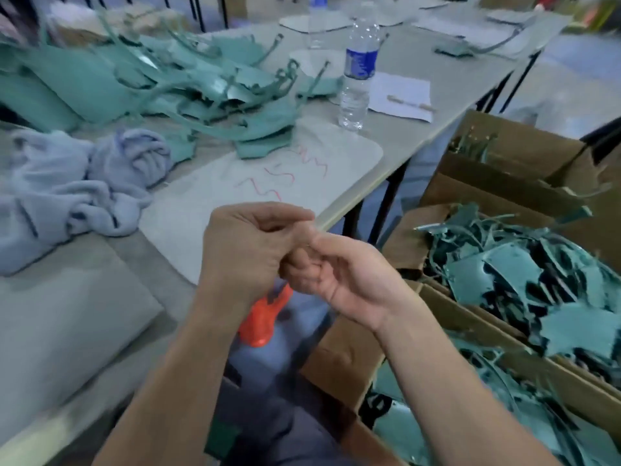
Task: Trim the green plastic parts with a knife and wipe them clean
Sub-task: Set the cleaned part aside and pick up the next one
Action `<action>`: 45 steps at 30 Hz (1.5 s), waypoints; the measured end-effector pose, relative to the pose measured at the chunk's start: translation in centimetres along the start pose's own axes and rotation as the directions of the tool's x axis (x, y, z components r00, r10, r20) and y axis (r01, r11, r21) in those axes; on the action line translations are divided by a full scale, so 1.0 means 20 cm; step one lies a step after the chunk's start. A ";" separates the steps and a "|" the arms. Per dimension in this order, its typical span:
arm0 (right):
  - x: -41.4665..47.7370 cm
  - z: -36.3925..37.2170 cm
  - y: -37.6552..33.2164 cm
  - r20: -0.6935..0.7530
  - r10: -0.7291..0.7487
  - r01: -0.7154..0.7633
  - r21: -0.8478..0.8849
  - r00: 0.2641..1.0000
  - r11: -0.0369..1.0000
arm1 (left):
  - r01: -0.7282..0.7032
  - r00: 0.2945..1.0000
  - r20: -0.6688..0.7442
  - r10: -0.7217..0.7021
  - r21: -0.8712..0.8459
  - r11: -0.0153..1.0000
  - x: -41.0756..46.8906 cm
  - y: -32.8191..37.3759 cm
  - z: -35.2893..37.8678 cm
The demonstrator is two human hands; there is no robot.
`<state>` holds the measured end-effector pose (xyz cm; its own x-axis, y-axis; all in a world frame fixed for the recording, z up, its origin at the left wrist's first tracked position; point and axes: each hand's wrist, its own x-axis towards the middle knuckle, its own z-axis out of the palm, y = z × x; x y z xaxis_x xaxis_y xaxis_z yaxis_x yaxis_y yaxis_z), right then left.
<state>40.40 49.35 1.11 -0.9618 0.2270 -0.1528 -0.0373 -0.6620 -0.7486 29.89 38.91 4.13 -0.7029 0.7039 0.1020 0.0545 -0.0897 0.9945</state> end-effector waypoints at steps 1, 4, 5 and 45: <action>0.06 0.08 -0.03 0.040 -0.001 0.004 -0.072 0.999 0.997 | -0.029 0.997 -0.075 0.029 0.011 1.000 0.03 0.05 -0.08; 0.26 0.29 -0.07 0.108 0.009 0.019 -0.257 0.994 0.966 | -0.095 0.937 -0.328 0.123 0.099 0.990 0.09 0.16 -0.36; 0.33 0.36 -0.07 0.118 0.005 0.032 -0.309 0.993 0.951 | -0.106 0.903 -0.399 0.160 0.154 0.982 0.11 0.18 -0.46; 1.65 1.73 0.49 0.769 0.064 0.718 -0.558 0.636 -0.416 | -0.181 0.698 -0.692 -0.185 -0.421 0.889 0.00 -0.02 -2.00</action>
<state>-1.11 25.63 11.07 -0.8223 -0.4478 0.3512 -0.5237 0.8370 -0.1590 1.47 10.65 2.77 -0.9913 0.0208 -0.1298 -0.1225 -0.5039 0.8551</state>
